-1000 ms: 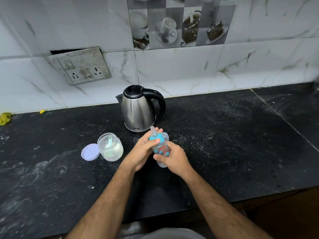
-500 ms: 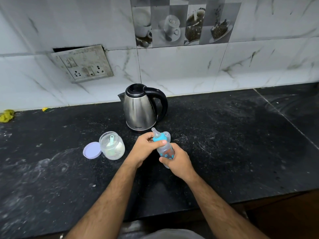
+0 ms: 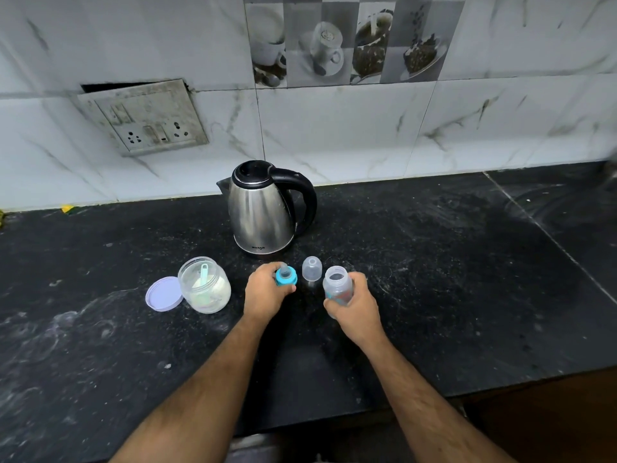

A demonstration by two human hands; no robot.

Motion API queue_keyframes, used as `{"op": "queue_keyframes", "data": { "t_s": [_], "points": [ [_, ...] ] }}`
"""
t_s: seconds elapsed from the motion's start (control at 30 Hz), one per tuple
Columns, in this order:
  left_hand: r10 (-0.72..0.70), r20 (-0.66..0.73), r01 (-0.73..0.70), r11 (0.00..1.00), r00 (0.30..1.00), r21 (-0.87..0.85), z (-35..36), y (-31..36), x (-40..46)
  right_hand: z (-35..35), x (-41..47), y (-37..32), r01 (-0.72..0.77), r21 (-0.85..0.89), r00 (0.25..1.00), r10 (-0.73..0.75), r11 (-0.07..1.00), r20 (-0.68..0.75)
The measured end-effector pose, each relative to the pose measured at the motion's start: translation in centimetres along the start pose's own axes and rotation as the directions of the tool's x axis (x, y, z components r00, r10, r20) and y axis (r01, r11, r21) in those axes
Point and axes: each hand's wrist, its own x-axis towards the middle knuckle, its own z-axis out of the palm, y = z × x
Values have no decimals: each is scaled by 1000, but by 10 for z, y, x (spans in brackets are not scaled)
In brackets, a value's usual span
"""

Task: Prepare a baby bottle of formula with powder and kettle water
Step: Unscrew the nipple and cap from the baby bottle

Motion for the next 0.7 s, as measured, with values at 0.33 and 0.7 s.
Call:
{"op": "queue_keyframes", "data": {
  "t_s": [0.33,0.7],
  "points": [
    [7,40,-12,989,999,148,23,-16,15,0,4,9,42,43,999,-43,998,28],
    [16,-18,-15,997,1000,78,11,-25,-8,11,3,3,53,78,995,-58,996,76]
  ]
}}
